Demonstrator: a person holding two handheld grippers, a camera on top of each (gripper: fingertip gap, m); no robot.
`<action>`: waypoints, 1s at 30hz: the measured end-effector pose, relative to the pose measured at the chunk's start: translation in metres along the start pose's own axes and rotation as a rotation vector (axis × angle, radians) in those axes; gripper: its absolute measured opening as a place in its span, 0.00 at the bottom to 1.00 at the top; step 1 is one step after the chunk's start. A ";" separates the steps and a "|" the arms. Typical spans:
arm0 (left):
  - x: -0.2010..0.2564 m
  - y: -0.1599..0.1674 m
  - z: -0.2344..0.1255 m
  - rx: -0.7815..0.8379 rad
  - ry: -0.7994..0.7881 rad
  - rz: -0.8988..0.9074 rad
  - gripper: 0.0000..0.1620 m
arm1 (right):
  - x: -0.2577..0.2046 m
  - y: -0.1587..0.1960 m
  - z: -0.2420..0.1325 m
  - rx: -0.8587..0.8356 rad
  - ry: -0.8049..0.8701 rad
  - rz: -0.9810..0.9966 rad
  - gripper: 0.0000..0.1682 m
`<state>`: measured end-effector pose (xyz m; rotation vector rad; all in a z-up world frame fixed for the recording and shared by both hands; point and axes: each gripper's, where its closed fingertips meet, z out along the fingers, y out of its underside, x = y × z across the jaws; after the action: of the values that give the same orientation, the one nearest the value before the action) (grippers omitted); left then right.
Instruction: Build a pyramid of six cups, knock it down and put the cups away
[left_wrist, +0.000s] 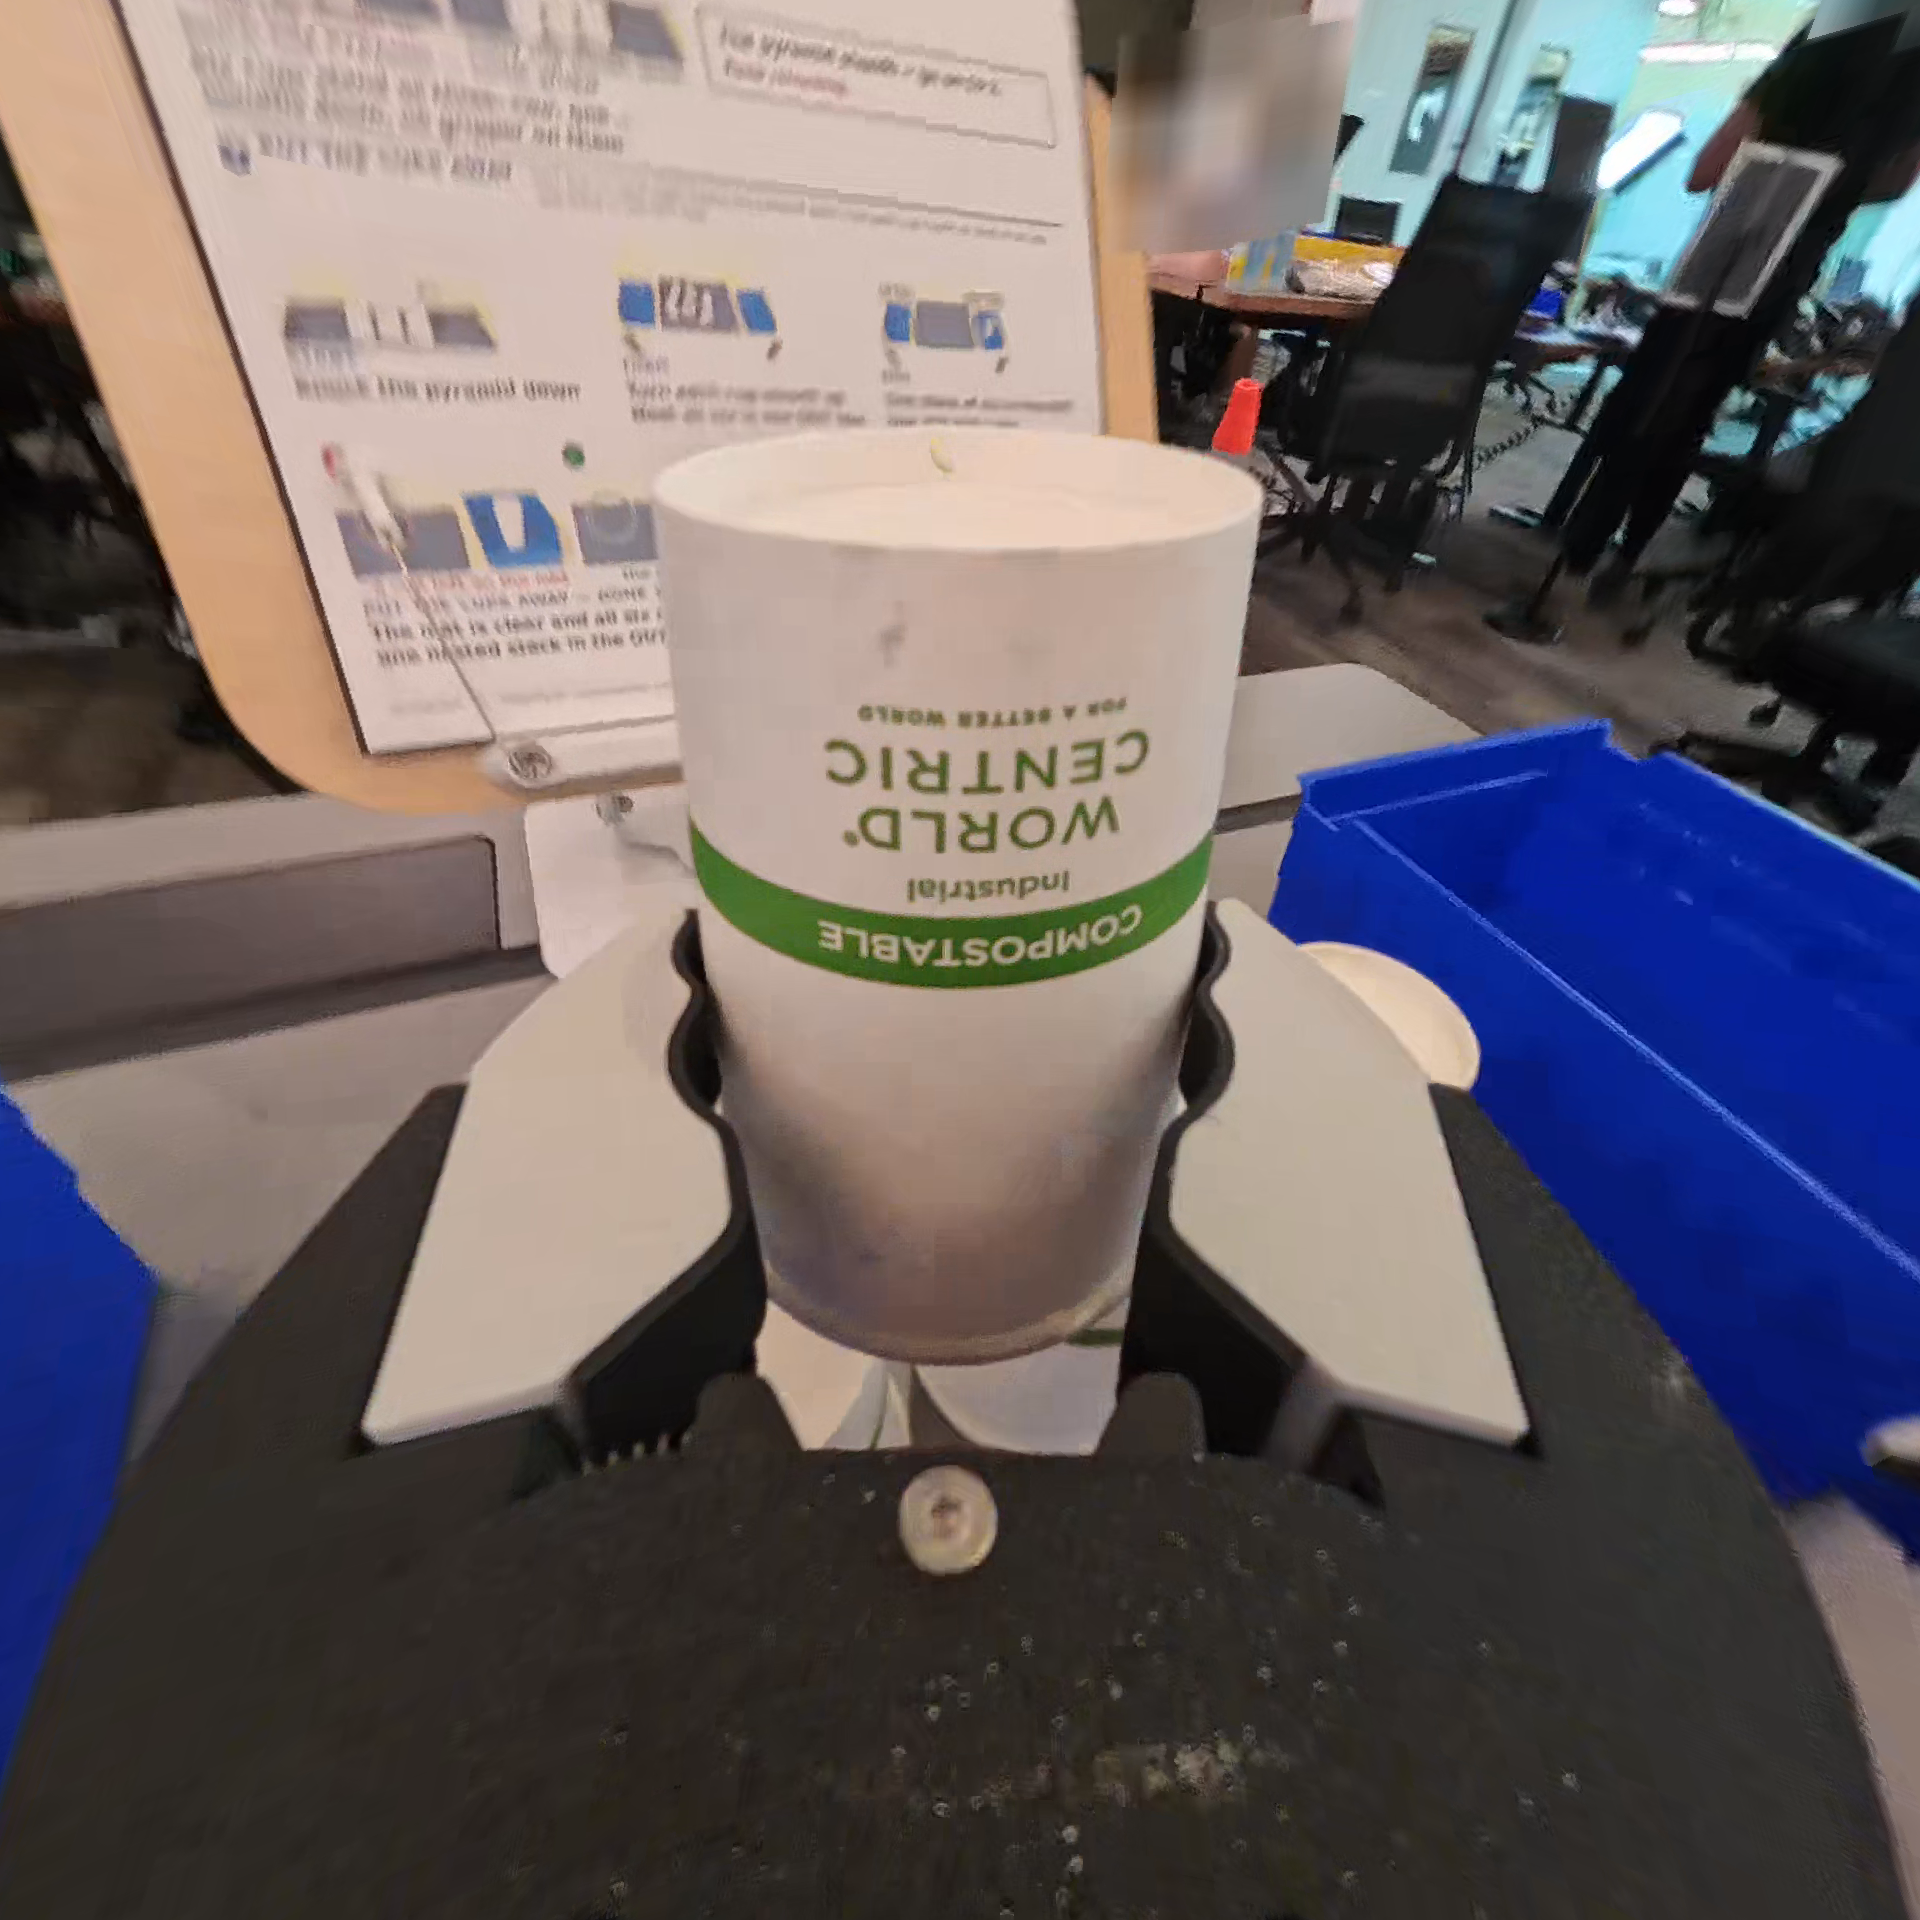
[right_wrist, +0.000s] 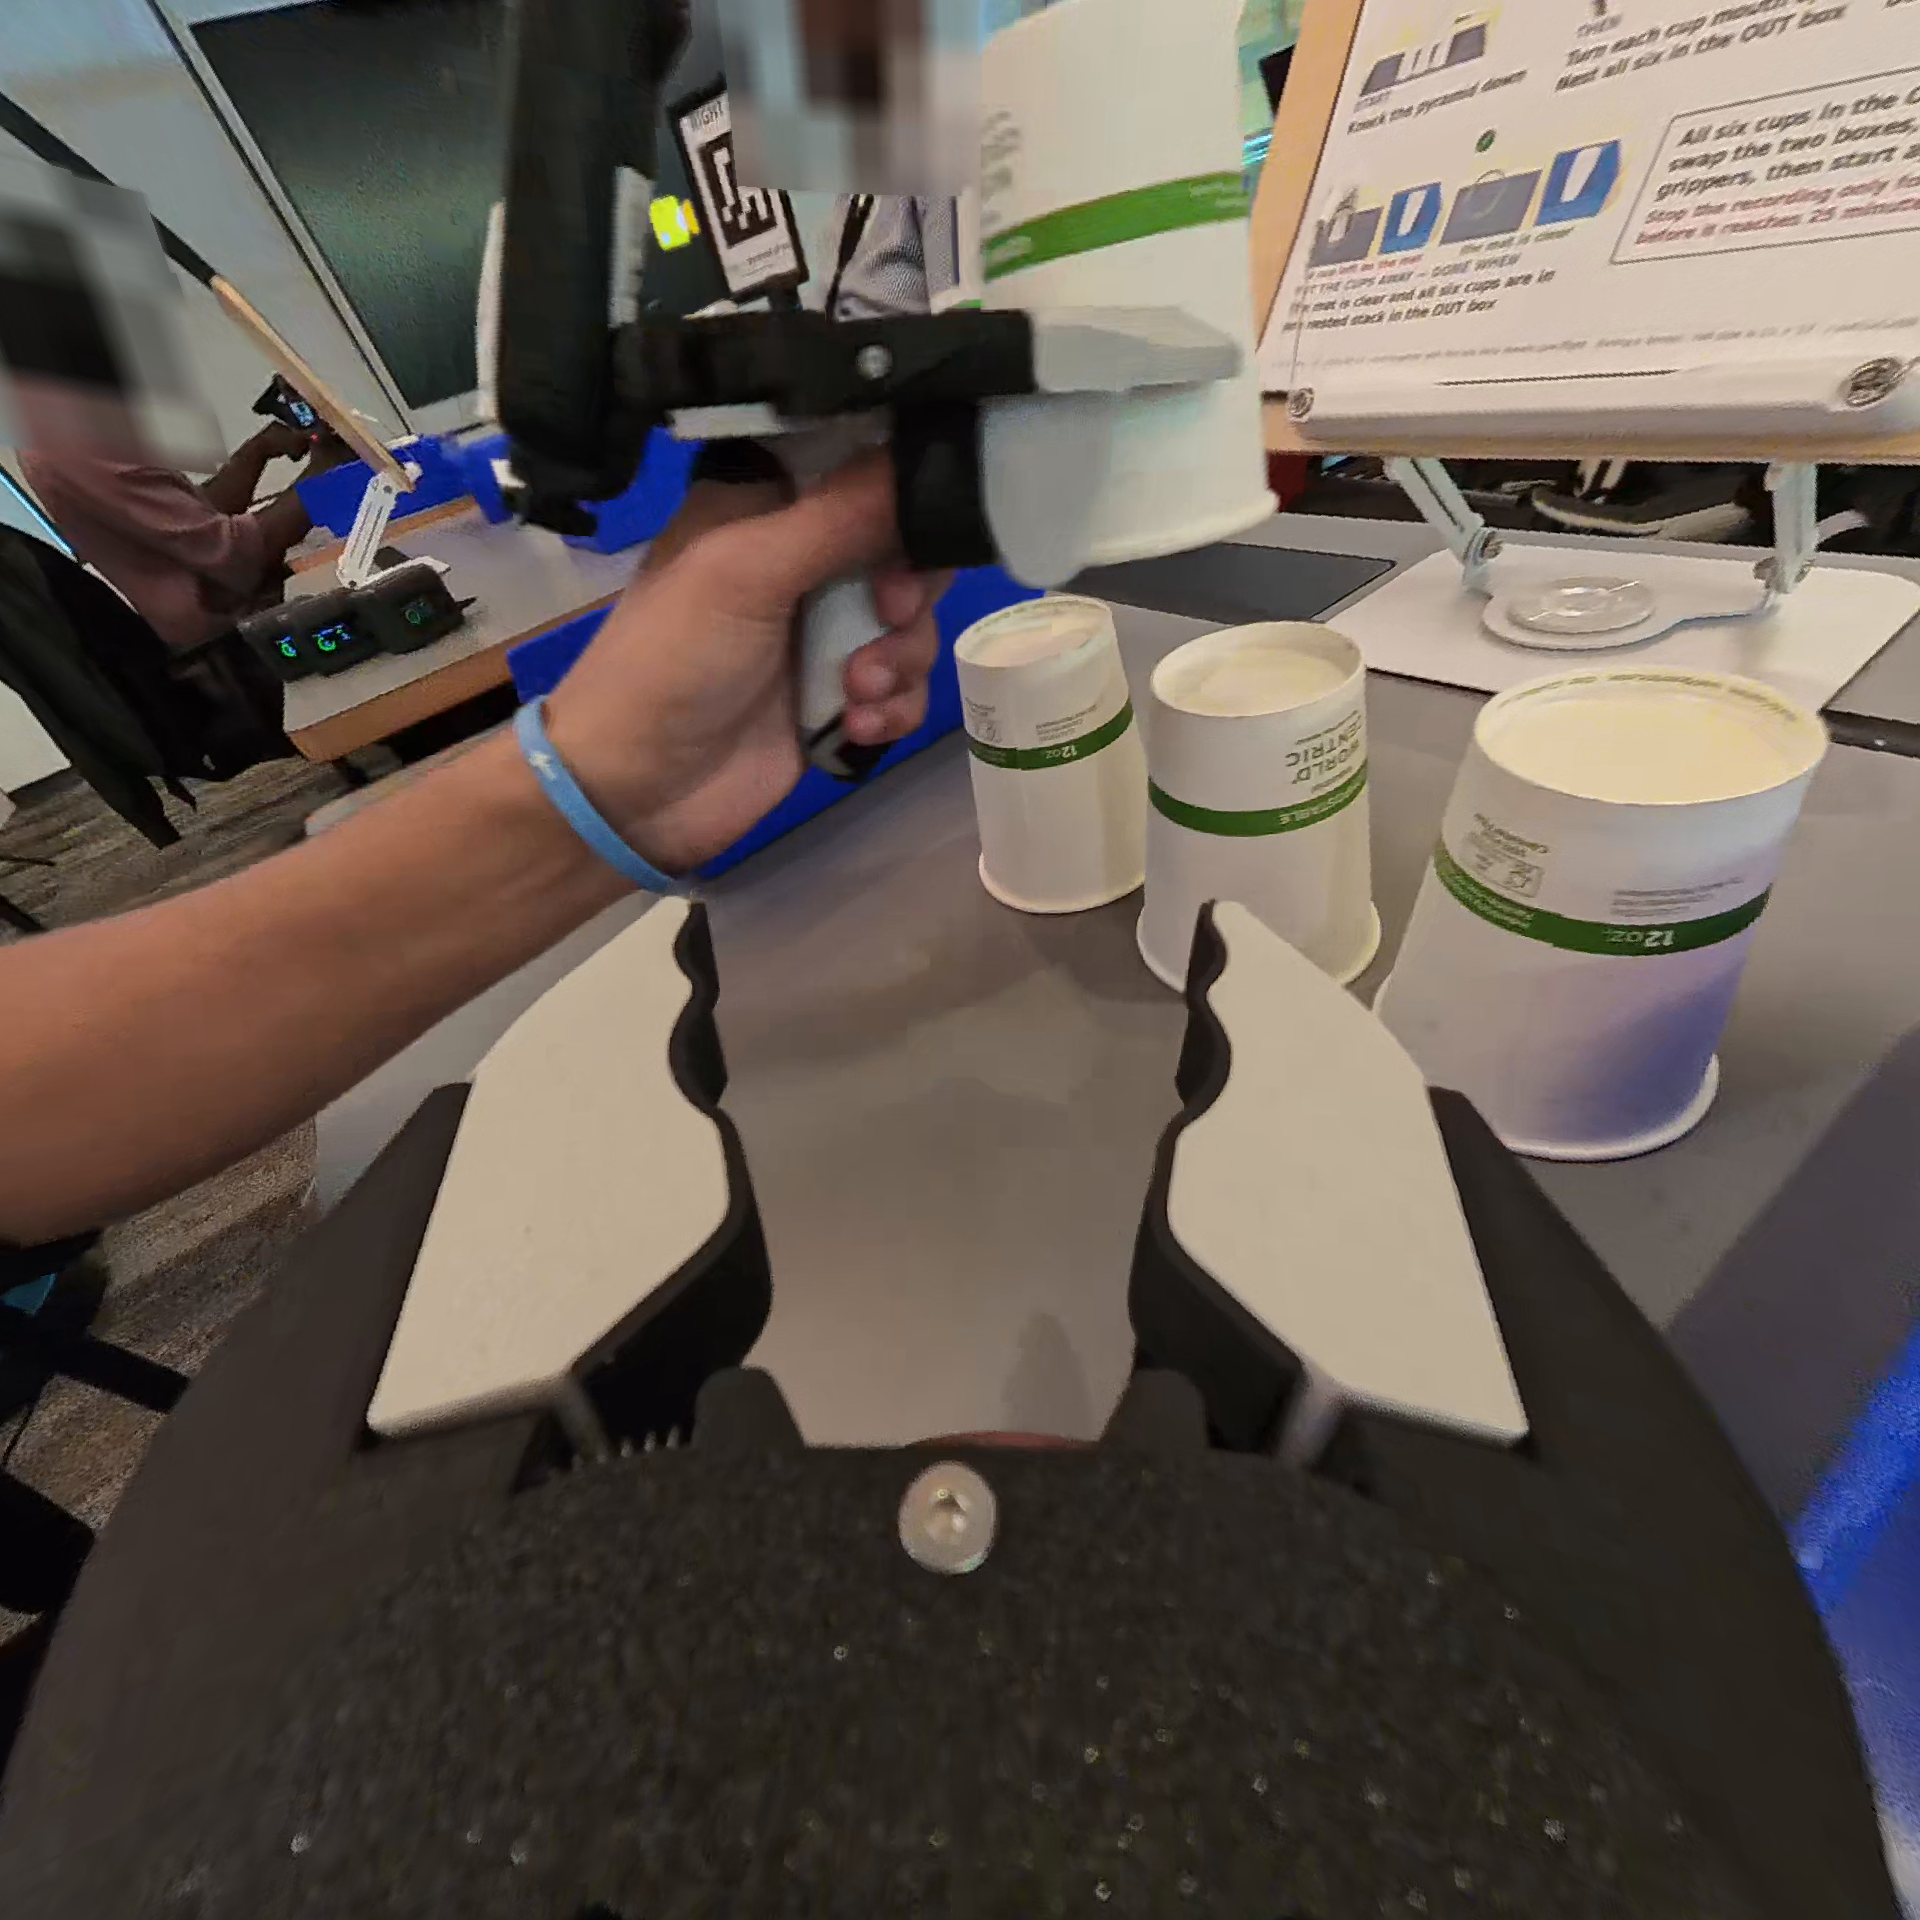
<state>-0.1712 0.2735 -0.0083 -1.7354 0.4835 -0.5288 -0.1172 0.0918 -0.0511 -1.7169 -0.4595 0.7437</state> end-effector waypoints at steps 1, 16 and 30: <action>-0.005 0.005 0.007 -0.009 -0.034 -0.028 0.54 | -0.001 0.001 0.000 -0.005 -0.002 0.000 0.51; -0.015 0.035 0.019 -0.044 -0.132 0.035 0.55 | -0.005 0.009 0.003 -0.035 -0.034 0.024 0.48; -0.056 0.032 -0.139 -0.399 0.250 0.230 0.53 | -0.042 0.043 -0.036 -0.018 -0.119 0.066 0.46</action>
<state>-0.2990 0.1896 -0.0175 -1.9649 1.0094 -0.5090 -0.1261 0.0276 -0.0773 -1.7173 -0.4940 0.8959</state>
